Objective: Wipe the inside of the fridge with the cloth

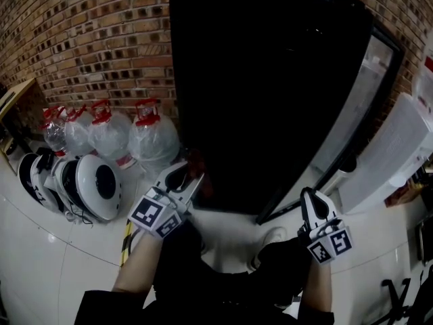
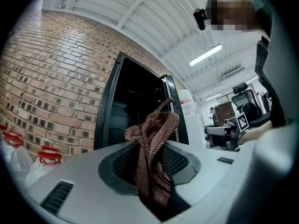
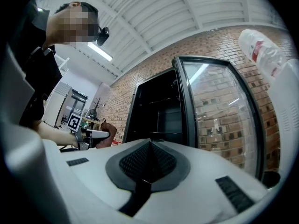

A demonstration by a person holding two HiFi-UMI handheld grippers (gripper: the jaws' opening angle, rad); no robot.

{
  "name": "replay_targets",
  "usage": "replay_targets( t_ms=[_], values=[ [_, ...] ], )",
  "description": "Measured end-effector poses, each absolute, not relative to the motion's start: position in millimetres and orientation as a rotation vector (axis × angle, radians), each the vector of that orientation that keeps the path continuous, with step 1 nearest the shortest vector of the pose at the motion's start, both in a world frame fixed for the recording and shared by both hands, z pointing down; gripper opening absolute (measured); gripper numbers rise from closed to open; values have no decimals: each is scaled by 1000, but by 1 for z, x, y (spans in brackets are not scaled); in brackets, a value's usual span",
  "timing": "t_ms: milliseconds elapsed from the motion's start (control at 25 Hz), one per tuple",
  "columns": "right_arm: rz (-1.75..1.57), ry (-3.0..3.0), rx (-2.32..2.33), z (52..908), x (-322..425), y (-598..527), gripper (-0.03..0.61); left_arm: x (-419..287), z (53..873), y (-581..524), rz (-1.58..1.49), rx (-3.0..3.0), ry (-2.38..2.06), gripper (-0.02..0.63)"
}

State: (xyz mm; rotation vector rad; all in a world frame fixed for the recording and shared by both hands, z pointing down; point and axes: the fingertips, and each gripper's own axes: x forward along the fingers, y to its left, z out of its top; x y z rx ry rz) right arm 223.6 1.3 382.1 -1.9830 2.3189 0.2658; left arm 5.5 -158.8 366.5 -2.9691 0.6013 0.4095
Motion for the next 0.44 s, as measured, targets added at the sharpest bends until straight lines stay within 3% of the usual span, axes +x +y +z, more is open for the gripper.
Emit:
replay_targets(
  t_ms=[240,440],
  values=[
    [279,2280,-1970,370,237,-6,2,2,355,-177,478,-3003,623,135],
    [217,2254,-1988,381,241,3,2,21,373,-163,305,-2969,613,135]
  ],
)
